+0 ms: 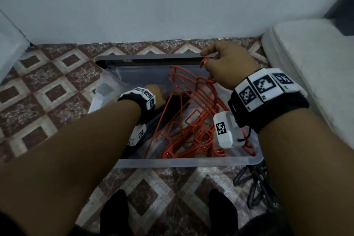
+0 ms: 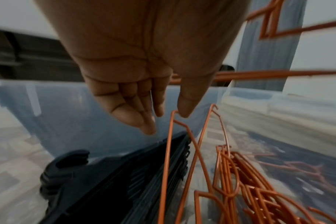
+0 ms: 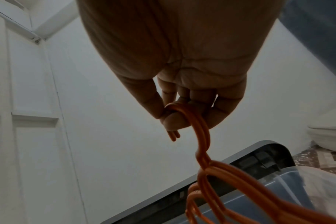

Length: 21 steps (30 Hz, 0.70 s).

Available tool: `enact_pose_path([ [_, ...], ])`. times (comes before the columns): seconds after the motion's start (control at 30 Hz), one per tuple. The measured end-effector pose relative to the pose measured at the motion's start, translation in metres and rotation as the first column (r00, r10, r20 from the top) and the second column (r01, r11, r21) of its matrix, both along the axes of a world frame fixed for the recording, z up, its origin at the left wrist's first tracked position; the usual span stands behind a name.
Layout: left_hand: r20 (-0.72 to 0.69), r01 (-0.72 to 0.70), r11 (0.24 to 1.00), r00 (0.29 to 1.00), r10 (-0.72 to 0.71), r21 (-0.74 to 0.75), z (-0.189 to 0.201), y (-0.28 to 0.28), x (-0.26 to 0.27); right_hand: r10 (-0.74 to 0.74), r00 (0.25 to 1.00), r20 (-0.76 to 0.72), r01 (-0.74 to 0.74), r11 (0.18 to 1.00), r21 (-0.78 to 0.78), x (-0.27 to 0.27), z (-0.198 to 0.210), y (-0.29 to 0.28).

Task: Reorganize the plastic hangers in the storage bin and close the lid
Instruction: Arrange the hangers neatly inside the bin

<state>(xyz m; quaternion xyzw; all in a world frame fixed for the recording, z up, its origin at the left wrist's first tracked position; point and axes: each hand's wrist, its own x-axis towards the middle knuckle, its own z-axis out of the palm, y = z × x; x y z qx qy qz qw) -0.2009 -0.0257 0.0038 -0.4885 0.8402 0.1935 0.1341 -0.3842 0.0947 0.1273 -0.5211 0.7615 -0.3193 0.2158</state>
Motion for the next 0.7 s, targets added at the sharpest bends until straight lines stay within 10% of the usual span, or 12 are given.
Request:
enact_pose_path([
  [0.37, 0.13, 0.061, 0.994, 0.989, -0.072, 0.085, -0.101, -0.011, -0.036, -0.199, 0.979, -0.034, 0.193, 0.972, -0.132, -0.029, -0.013, -0.01],
  [0.7, -0.283, -0.019, 0.97, 0.958, -0.051, -0.24, 0.08, 0.019, 0.017, -0.187, 0.971, 0.151, 0.213, 0.959, -0.184, -0.031, 0.004, 0.012],
])
